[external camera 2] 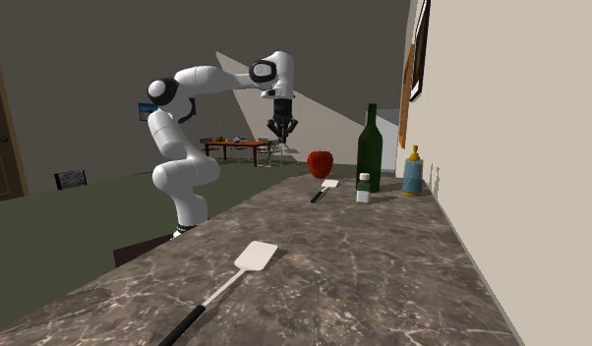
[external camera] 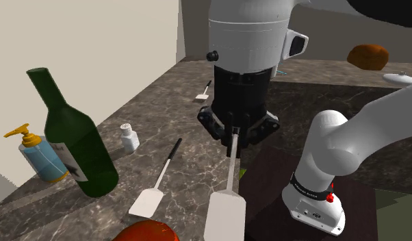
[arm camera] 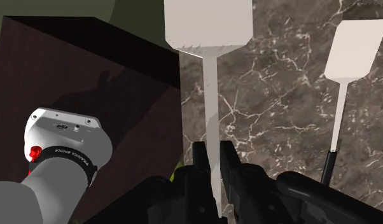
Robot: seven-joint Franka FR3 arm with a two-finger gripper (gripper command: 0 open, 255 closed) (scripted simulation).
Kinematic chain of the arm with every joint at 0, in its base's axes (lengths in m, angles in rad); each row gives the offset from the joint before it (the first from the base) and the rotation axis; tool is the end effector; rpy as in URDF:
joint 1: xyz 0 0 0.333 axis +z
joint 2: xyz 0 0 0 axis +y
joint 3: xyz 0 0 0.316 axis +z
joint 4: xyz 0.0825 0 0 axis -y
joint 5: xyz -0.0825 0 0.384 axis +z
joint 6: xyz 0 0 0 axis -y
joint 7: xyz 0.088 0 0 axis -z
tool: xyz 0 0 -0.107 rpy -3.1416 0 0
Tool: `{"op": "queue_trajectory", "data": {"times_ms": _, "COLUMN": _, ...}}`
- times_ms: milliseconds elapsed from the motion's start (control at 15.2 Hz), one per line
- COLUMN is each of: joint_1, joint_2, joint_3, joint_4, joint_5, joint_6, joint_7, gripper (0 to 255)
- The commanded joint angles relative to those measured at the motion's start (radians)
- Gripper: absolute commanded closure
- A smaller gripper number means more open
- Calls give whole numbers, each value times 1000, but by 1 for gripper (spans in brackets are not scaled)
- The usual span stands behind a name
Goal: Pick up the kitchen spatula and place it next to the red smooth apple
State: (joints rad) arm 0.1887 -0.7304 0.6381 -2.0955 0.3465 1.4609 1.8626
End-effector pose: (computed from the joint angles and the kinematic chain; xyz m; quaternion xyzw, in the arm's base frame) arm 0.1581 0.3457 0.6143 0.8425 -0.5377 0.0281 0.0178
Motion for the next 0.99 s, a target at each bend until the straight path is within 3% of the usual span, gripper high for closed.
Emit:
{"op": "queue_trajectory", "data": {"times_ms": 0, "joint_1": 4, "joint_2": -10, "joint_3": 4, "joint_4": -31, "joint_5": 6, "joint_6": 22, "joint_7": -3, "gripper": 255}}
{"op": "queue_trajectory", "data": {"times_ms": 924, "joint_1": 29, "joint_2": -47, "joint_3": 57, "joint_4": -232, "joint_5": 58, "joint_6": 189, "joint_7": -16, "gripper": 255}}
